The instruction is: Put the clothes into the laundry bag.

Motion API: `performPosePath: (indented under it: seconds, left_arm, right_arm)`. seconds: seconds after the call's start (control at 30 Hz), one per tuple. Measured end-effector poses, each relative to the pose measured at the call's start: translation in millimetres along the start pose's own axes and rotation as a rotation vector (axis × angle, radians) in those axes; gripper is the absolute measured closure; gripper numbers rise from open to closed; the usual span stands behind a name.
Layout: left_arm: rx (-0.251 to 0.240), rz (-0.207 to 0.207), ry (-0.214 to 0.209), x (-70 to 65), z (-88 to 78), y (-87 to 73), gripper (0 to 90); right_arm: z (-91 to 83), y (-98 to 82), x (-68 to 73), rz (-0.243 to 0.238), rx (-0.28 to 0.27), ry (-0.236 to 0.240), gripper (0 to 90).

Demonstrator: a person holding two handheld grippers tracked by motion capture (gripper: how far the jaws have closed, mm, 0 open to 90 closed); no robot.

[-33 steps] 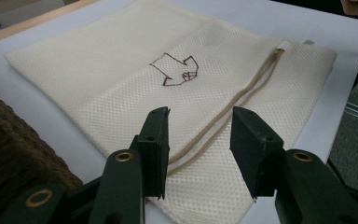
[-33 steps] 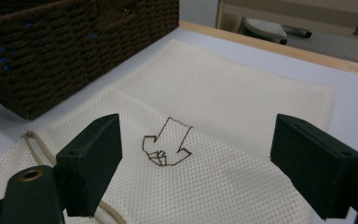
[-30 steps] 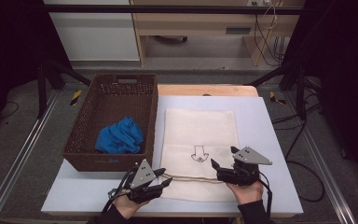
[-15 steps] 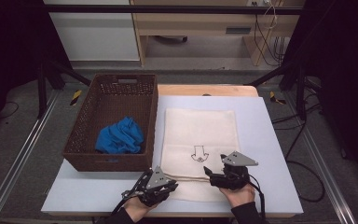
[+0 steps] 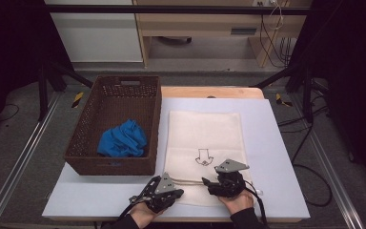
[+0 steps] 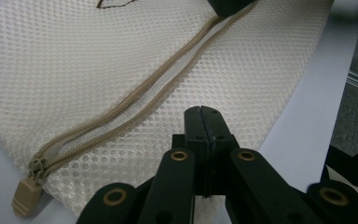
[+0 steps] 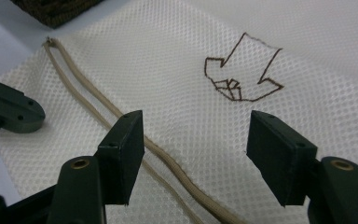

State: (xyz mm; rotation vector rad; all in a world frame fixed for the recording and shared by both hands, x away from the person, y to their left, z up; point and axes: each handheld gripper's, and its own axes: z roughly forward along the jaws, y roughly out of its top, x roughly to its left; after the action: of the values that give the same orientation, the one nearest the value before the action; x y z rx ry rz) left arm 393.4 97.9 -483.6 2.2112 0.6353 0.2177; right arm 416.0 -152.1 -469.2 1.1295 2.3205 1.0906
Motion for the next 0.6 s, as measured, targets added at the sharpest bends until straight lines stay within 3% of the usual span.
performPosePath:
  seconds: [0.03, 0.2, 0.37, 0.6]
  left_arm:
    - [-0.001, 0.004, 0.0, -0.3, 0.3, -0.3, 89.0]
    - [-0.003, 0.0, 0.003, -0.6, 0.6, -0.8, 89.0]
    - [-0.004, -0.003, 0.004, -0.7, 0.6, -1.1, 88.9]
    - [-0.002, -0.011, 0.003, -0.8, 0.4, -1.0, 88.9]
  right_arm:
    - [4.9, -1.7, 1.0, -0.022, 0.029, 0.001, 39.6]
    - [9.5, -3.2, 1.7, -0.037, 0.07, -0.004, 46.9]
    - [10.3, -3.4, -1.4, -0.026, 0.069, -0.007, 56.1]
    - [7.8, -4.5, 0.7, -0.061, 0.08, -0.013, 72.0]
